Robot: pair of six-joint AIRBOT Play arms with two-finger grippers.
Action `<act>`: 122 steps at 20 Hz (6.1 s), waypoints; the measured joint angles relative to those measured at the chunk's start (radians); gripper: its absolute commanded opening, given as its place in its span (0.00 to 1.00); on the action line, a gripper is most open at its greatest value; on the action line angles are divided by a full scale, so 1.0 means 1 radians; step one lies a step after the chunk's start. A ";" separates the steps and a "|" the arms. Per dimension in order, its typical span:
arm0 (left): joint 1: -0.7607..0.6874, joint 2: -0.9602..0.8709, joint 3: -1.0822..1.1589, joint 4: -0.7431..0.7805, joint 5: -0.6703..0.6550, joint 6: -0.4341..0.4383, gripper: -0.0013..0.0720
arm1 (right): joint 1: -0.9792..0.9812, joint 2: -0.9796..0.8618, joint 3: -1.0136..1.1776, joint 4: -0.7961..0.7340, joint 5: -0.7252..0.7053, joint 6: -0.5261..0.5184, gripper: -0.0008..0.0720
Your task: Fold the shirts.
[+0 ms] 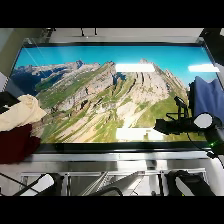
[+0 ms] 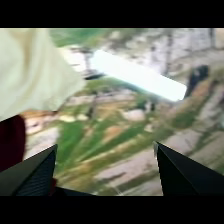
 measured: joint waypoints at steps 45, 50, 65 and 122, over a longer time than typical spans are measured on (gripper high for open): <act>-1.067 -0.288 0.033 -0.291 0.092 -0.011 0.97 | 0.001 -0.067 0.008 0.007 -0.017 -0.128 0.47; -1.048 -0.198 -0.182 -0.286 -0.021 -0.063 0.97 | 0.000 -0.113 0.027 0.009 -0.039 -0.136 0.48; -1.329 -0.201 -0.509 -0.396 0.441 -0.069 0.03 | 0.034 -0.578 0.037 0.477 -0.190 -0.567 0.48; -0.848 -0.499 0.612 -0.231 -0.118 -0.001 0.14 | 0.017 -0.845 0.742 0.695 -0.084 -0.948 0.30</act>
